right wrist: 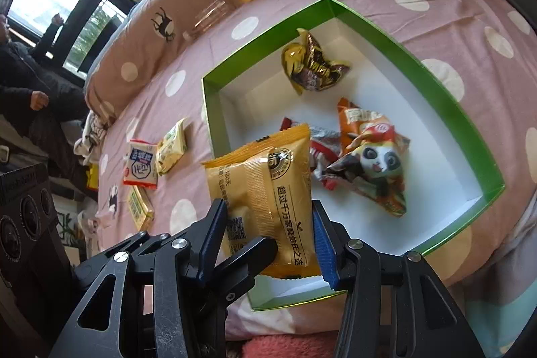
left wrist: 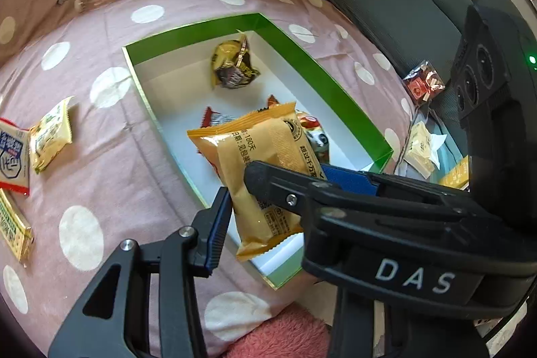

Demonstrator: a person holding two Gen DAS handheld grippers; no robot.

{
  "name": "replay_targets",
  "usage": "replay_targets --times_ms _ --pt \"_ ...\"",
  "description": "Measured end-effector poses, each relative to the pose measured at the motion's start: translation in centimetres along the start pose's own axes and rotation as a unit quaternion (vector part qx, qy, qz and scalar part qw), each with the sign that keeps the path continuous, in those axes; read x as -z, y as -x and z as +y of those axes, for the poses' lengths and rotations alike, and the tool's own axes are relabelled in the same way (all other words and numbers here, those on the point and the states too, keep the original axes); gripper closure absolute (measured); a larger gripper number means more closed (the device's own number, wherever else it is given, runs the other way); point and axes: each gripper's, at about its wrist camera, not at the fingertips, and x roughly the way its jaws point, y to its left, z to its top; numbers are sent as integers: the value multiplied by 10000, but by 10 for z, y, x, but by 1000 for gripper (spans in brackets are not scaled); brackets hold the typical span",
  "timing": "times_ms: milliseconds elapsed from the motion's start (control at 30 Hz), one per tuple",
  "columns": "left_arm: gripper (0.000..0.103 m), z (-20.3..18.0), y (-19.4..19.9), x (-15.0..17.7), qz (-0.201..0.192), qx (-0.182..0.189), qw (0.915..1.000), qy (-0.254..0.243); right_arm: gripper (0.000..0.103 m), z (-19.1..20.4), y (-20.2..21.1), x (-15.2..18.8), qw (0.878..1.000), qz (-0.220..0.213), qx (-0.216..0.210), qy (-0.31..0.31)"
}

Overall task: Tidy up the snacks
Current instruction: 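Lift the yellow cake packet with the right gripper and carry it over the box, then lower the yellow cake packet into the box and open the right gripper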

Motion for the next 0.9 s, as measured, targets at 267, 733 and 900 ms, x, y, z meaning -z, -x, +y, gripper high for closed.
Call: replay_targets --times_ms 267,733,900 --pt "64 -12 -22 -6 234 92 9996 -92 51 -20 0 -2 9996 -51 218 -170" --pt "64 -13 -48 -12 616 139 9980 -41 51 -40 -15 -7 9982 135 382 -437" --pt "64 -13 -53 -13 711 126 9974 -12 51 -38 -19 -8 9976 156 573 -359"
